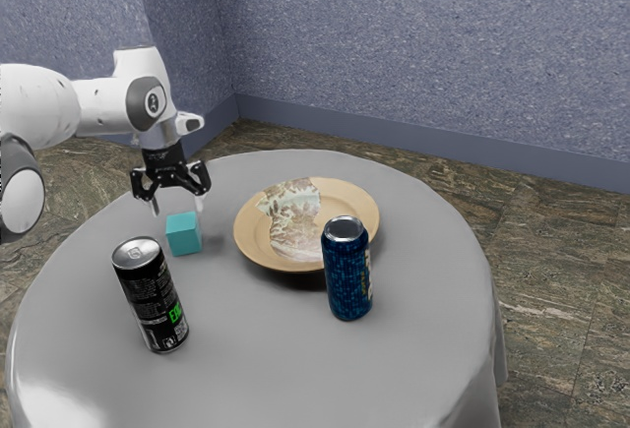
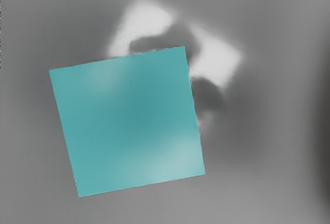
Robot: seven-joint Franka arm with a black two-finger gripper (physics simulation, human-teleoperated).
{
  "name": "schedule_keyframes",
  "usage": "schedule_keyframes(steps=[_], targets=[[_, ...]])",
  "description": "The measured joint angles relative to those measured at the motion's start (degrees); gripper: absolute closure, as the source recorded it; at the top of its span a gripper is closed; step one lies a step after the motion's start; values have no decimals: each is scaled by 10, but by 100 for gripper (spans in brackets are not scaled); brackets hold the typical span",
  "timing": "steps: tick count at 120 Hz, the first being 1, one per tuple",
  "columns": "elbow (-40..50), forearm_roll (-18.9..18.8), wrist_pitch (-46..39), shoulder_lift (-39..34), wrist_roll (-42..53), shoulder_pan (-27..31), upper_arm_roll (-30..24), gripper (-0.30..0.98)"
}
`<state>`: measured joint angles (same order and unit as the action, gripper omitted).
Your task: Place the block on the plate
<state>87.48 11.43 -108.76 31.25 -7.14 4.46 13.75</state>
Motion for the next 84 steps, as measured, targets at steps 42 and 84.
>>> schedule_keyframes(steps=[42,84], targets=[[-9,9,-28,37,-12,11,-3,0],[-25,10,-55,74,-15,44,-35,0]])
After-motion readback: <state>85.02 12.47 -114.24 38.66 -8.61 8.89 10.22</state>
